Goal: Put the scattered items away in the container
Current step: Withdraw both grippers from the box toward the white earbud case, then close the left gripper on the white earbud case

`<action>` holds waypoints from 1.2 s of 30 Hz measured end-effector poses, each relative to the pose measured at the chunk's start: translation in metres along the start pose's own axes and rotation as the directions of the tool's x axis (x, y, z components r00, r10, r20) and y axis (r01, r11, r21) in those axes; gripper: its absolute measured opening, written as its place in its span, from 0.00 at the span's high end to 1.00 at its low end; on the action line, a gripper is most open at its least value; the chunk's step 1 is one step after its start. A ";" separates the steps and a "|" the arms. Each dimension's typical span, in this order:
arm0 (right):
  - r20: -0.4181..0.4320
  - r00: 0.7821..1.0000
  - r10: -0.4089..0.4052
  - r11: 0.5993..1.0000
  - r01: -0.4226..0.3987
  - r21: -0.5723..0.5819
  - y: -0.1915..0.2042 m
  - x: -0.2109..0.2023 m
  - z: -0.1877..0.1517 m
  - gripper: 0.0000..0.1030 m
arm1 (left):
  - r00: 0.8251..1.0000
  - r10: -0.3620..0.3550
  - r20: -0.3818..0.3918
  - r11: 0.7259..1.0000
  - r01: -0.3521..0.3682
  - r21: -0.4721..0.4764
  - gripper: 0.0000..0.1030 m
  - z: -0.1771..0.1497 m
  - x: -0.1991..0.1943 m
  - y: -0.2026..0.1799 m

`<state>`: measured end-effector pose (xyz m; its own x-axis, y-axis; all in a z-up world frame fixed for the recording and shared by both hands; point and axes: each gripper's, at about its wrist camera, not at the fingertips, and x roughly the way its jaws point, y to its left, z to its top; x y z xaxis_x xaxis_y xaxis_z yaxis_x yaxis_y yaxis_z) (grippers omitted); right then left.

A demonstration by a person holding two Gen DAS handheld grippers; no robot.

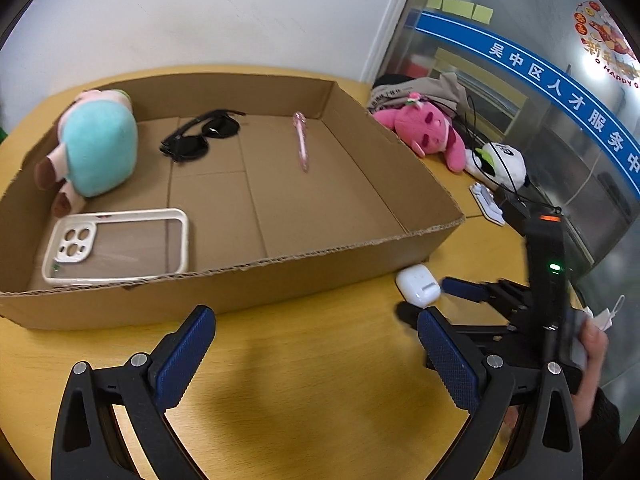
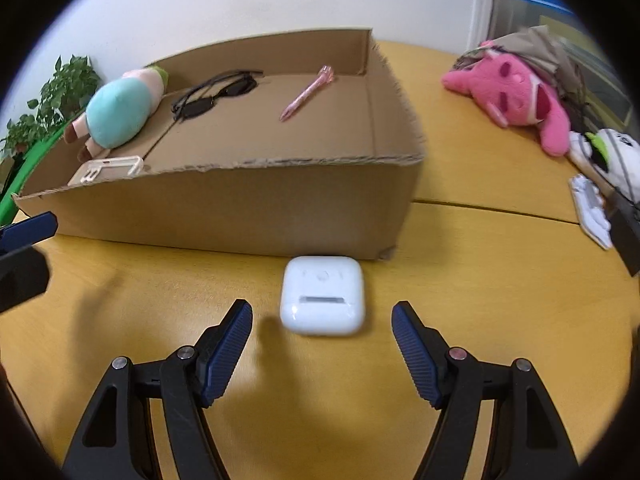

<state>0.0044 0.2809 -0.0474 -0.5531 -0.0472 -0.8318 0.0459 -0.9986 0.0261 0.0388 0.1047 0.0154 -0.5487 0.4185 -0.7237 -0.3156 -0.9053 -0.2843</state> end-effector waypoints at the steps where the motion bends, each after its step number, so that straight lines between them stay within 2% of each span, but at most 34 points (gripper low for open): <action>1: 0.001 1.000 -0.006 1.000 0.006 -0.017 0.002 0.002 0.000 0.42 | 1.000 -0.007 -0.007 1.000 0.007 0.002 0.01 0.000 0.002 0.000; 4: 0.010 1.000 0.008 0.999 -0.008 -0.052 0.008 -0.001 -0.003 0.58 | 0.999 -0.031 -0.025 0.999 0.031 0.006 0.01 -0.001 0.008 0.001; 8: 0.015 0.999 0.031 0.997 -0.029 -0.074 0.012 -0.009 -0.016 0.58 | 0.993 -0.097 -0.061 0.995 0.098 0.020 0.01 -0.002 0.016 0.000; 11: 0.017 0.996 0.087 0.993 -0.085 -0.087 0.016 -0.019 -0.031 0.58 | 0.976 -0.178 -0.126 0.980 0.188 0.066 0.01 -0.007 0.025 -0.007; 13: 0.022 0.991 0.130 0.986 -0.127 -0.103 0.020 -0.028 -0.044 0.58 | 0.955 -0.222 -0.198 0.964 0.246 0.106 0.01 -0.012 0.032 -0.015; 15: 0.026 0.989 0.146 0.981 -0.142 -0.132 0.025 -0.036 -0.059 0.58 | 0.927 -0.268 -0.264 0.938 0.313 0.149 0.01 -0.020 0.036 -0.024; 19: 0.018 0.979 0.201 0.965 -0.195 -0.174 0.034 -0.052 -0.082 0.58 | 0.861 -0.329 -0.387 0.887 0.423 0.187 0.03 -0.032 0.045 -0.041; 22: 0.018 0.975 0.222 0.959 -0.215 -0.187 0.035 -0.062 -0.095 0.58 | 0.834 -0.335 -0.439 0.866 0.456 0.206 0.10 -0.039 0.048 -0.052; 23: 0.021 0.974 0.227 0.958 -0.220 -0.185 0.034 -0.065 -0.098 0.58 | 0.823 -0.341 -0.455 0.857 0.471 0.210 0.16 -0.042 0.048 -0.056; 24: 0.026 0.972 0.233 0.958 -0.224 -0.181 0.033 -0.066 -0.101 0.58 | 0.811 -0.345 -0.472 0.849 0.484 0.212 0.27 -0.044 0.047 -0.060; 26: 0.032 0.970 0.239 0.958 -0.230 -0.172 0.031 -0.070 -0.105 0.58 | 0.805 -0.339 -0.486 0.844 0.489 0.221 0.35 -0.048 0.047 -0.065; 30: 0.055 0.964 0.259 0.947 -0.243 -0.209 0.039 -0.079 -0.107 0.59 | 0.793 -0.333 -0.510 0.831 0.503 0.239 0.36 -0.051 0.045 -0.074; 31: 0.064 0.962 0.264 0.943 -0.244 -0.226 0.043 -0.083 -0.107 0.59 | 0.793 -0.325 -0.515 0.829 0.501 0.248 0.37 -0.053 0.044 -0.077; 33: 0.069 0.962 0.266 0.937 -0.241 -0.254 0.050 -0.086 -0.106 0.59 | 0.793 -0.306 -0.527 0.829 0.494 0.263 0.48 -0.055 0.044 -0.081; 35: 0.064 0.965 0.254 0.934 -0.227 -0.276 0.055 -0.086 -0.106 0.59 | 0.803 -0.281 -0.526 0.833 0.476 0.281 0.54 -0.054 0.045 -0.080; 36: 0.062 0.965 0.255 0.933 -0.229 -0.278 0.055 -0.086 -0.105 0.59 | 0.802 -0.281 -0.528 0.836 0.474 0.276 0.55 -0.053 0.046 -0.078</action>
<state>0.1424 0.2322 -0.0326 -0.5737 -0.3017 -0.7614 0.4002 -0.9144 0.0607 0.0797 0.1906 -0.0293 0.0573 0.5513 -0.8324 -0.7375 -0.5386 -0.4074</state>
